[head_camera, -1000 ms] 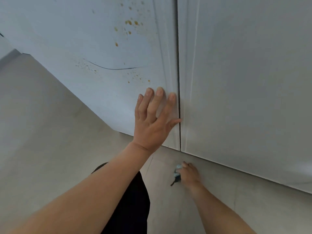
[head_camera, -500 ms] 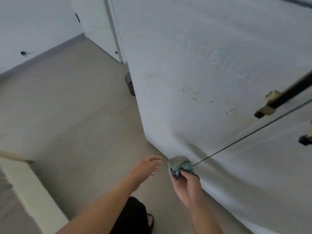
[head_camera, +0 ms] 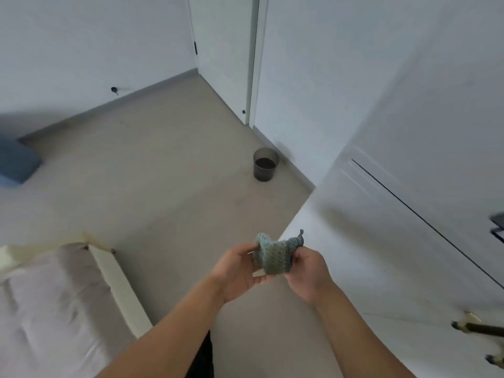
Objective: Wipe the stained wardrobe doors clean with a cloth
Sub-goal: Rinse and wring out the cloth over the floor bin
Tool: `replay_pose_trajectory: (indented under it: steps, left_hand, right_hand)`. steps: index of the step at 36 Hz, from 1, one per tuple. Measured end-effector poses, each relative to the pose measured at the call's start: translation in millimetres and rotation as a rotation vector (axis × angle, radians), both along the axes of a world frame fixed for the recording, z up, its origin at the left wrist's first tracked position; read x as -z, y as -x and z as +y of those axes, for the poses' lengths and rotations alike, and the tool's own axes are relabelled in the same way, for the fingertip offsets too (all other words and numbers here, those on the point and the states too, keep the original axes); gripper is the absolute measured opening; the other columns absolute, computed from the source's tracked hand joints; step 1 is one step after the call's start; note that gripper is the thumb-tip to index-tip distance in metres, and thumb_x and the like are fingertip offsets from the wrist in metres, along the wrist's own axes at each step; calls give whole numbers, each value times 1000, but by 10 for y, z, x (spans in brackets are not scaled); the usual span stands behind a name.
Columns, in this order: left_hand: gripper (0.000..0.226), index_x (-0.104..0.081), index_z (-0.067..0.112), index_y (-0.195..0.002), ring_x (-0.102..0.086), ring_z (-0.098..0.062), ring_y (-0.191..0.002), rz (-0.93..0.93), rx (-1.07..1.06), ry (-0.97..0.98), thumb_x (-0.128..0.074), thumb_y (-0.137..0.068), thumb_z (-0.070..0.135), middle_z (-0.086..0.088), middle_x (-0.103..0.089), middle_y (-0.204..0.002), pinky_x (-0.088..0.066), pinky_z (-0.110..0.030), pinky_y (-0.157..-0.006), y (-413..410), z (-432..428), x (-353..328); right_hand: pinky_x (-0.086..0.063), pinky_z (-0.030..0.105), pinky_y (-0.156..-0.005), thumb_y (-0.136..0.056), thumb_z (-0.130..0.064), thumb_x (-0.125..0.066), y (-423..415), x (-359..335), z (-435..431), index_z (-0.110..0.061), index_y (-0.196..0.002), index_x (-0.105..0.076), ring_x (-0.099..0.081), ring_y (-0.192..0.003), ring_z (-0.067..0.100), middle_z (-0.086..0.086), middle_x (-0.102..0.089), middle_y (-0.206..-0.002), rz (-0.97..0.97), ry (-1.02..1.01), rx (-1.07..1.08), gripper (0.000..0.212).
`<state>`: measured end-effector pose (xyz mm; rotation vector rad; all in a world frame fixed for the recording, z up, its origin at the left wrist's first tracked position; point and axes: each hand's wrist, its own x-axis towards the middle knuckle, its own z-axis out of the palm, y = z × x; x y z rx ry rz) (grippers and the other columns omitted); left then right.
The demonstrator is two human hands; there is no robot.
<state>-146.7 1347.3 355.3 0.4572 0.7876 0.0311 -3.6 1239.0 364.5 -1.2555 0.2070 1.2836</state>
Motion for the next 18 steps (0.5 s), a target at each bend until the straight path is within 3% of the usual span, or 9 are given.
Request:
replay_pose_trajectory:
  steps: [2,5,7,10,13,16,18]
  left_hand:
    - [31,-66,4,-119,-69,-28,-100,-20,3,-4,-54,-99,24,-17,-70,-113,-59,-43,-82,113,449,18]
    - [36,-63,0,-127,-69,-30,-103,-35,9,7,-59,-97,21,-20,-69,-119,-58,-42,-86,246,1161,-22]
    - [40,-64,-1,-127,-70,-29,-99,-51,21,-1,-63,-92,19,-20,-69,-117,-60,-39,-82,266,1592,-53]
    - [24,-73,-1,-109,-72,-25,-80,-79,14,3,-58,-94,11,-18,-73,-100,-60,-32,-64,199,2063,-97]
    - [35,-76,0,-110,-69,-26,-83,-100,13,20,-75,-80,19,-17,-71,-101,-59,-34,-69,-33,2544,-91]
    - [40,-77,-1,-108,-66,-28,-84,-95,26,87,-78,-76,23,-18,-70,-100,-57,-36,-71,-358,2992,36]
    - [37,-73,-2,-113,-66,-27,-86,-77,5,81,-74,-84,22,-18,-69,-103,-58,-36,-72,-577,3220,96]
  right_hand:
    - [-48,50,-101,-86,5,-32,88,11,390,16,-104,-59,-58,-114,39,30,-64,-113,51,8,56,35]
    - [-50,42,-88,-88,4,-32,205,-17,993,10,-111,-57,-58,-115,35,25,-64,-117,140,69,126,34]
    - [-48,42,-94,-83,2,-38,233,-86,1385,5,-117,-55,-56,-116,33,24,-62,-124,177,79,154,38]
    - [-41,46,-108,-77,-3,-47,171,-178,1815,5,-123,-58,-54,-120,36,27,-60,-133,216,39,168,48]
    - [-49,43,-91,-82,-6,-44,-15,-237,2313,4,-116,-62,-61,-105,34,25,-65,-119,249,-14,171,39]
    - [-43,48,-105,-87,-10,-41,-291,-157,2779,4,-120,-61,-61,-112,38,26,-64,-123,251,-71,188,41]
    - [-37,53,-114,-91,-13,-42,-501,-76,3026,4,-127,-59,-57,-124,42,28,-61,-130,260,-120,184,43]
